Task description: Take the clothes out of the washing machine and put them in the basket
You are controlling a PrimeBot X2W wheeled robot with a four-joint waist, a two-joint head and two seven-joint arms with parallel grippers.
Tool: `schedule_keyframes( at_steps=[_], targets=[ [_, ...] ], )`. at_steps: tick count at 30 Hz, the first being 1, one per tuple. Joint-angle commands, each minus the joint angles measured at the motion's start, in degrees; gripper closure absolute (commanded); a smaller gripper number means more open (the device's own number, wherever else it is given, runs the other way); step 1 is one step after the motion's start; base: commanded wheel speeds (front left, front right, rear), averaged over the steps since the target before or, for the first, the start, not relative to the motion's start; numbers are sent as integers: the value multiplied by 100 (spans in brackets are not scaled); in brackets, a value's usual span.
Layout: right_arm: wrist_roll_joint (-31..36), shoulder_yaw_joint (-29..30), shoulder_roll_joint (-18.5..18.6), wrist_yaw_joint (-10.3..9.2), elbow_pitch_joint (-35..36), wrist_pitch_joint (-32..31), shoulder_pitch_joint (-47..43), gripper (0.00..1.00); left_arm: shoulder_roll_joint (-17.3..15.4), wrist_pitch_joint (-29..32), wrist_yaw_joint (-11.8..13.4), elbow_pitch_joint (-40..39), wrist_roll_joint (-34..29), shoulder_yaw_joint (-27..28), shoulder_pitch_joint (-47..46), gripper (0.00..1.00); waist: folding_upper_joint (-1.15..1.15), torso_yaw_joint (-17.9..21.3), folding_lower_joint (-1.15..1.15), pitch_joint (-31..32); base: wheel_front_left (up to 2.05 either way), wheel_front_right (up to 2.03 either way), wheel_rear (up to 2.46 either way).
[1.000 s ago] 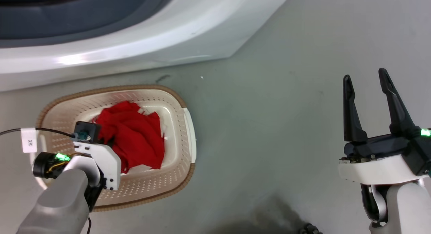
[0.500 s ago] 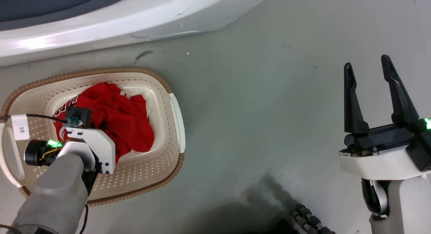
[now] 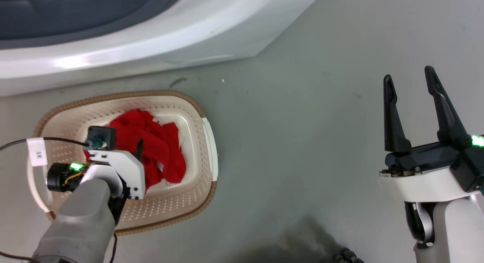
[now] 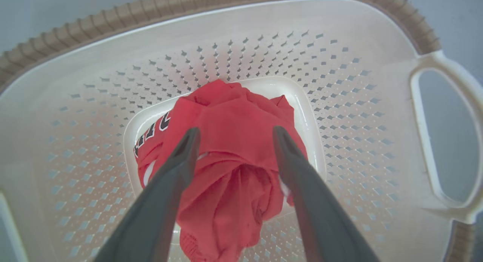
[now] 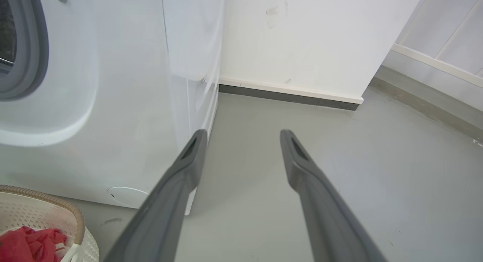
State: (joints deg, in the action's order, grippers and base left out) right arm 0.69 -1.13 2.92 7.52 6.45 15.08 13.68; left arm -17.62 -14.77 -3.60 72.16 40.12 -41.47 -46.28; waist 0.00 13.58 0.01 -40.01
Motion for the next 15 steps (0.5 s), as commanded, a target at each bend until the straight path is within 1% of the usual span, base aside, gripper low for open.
schedule_keyframes(
  at_steps=[1, 4, 6, 7, 8, 15],
  targets=[
    [60, 13, -8, -6, -42, 13, -86, 0, 16, -32, -23, -56, 17, 39, 65, 0, 0, -119, -1, 302, 0, 0, 0],
    [91, 67, -7, -6, -118, 13, -154, 0, 43, -49, 33, -404, -71, 132, 150, 0, 0, -255, -1, 637, 0, 0, 0],
    [126, 97, -7, -6, -169, 13, -215, 0, -27, -46, 144, -795, -169, 282, 255, 0, 0, -354, -1, 843, 0, 0, 0],
    [189, 178, -7, -6, -239, 13, -305, 0, -73, -41, 288, -1455, -381, 568, 515, 0, 0, -531, -1, 1164, 0, 0, 0],
    [204, 198, -6, -6, -256, 13, -329, 0, -85, -43, 337, -1706, -464, 687, 594, 0, 0, -588, -1, 1257, 0, 0, 0],
    [304, 411, -7, -6, -368, 13, -439, 0, -49, -43, 460, -3514, -1158, 1704, 1390, 0, 0, -993, -1, 1875, 0, 0, 0]
  ],
)
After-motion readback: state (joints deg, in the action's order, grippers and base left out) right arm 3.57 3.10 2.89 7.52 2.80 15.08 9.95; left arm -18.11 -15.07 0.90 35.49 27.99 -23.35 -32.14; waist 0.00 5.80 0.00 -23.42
